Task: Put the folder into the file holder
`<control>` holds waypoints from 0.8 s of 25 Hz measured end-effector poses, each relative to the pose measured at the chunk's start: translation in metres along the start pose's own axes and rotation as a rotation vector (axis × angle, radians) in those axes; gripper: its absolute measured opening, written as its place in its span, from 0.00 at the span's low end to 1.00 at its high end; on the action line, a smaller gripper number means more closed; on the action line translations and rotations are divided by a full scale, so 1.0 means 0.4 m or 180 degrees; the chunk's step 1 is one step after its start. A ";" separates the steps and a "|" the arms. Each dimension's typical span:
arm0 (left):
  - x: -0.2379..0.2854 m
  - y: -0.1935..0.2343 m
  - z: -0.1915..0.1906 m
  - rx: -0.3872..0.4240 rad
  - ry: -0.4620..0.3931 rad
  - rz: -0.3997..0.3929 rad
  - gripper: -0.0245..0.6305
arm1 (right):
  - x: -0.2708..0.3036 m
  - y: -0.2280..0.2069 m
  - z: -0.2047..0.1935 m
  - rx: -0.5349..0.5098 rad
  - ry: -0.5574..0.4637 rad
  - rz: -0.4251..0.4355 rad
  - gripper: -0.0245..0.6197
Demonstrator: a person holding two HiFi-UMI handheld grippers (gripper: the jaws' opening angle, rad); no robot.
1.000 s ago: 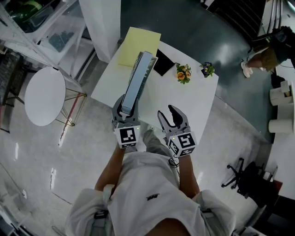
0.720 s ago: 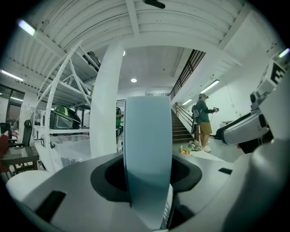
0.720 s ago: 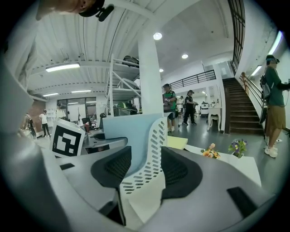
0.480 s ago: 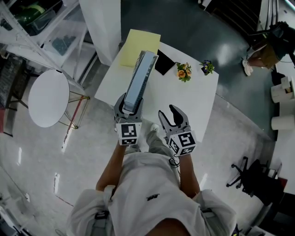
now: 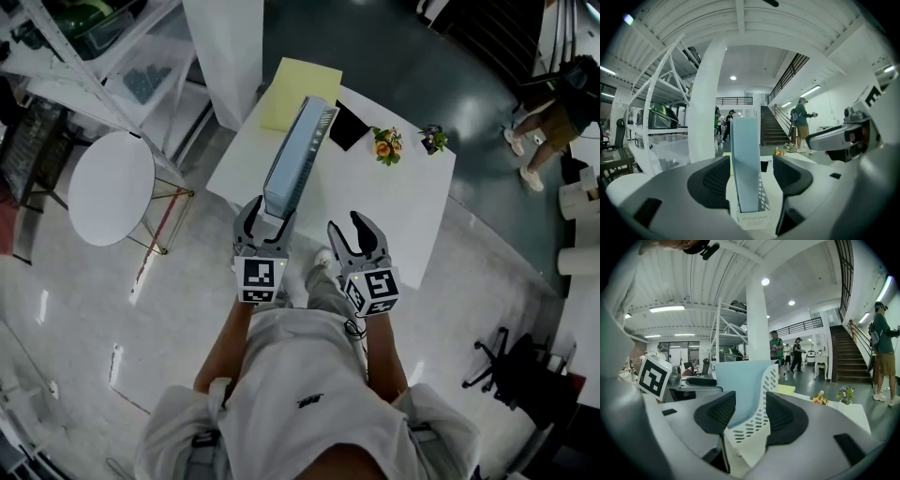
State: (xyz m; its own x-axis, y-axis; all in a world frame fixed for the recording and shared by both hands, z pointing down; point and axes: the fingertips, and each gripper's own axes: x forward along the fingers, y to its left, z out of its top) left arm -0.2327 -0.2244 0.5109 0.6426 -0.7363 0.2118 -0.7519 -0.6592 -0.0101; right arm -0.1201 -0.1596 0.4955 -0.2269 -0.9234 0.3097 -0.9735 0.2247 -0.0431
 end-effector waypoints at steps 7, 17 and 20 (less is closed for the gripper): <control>-0.086 0.006 0.026 0.0084 -0.0034 -0.0167 0.49 | -0.007 0.050 0.034 -0.0117 -0.0165 0.0009 0.35; -0.135 -0.004 0.044 0.0134 -0.0031 -0.0270 0.49 | -0.023 0.071 0.026 -0.0206 -0.0161 -0.0011 0.35; -0.132 -0.006 0.042 0.0143 -0.0016 -0.0283 0.49 | -0.022 0.068 0.027 -0.0203 -0.0166 -0.0008 0.35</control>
State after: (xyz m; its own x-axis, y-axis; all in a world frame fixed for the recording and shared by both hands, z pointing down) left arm -0.2622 -0.1866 0.4834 0.7074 -0.6753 0.2089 -0.6846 -0.7280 -0.0352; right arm -0.1450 -0.1485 0.4812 -0.2274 -0.9385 0.2598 -0.9705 0.2403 0.0188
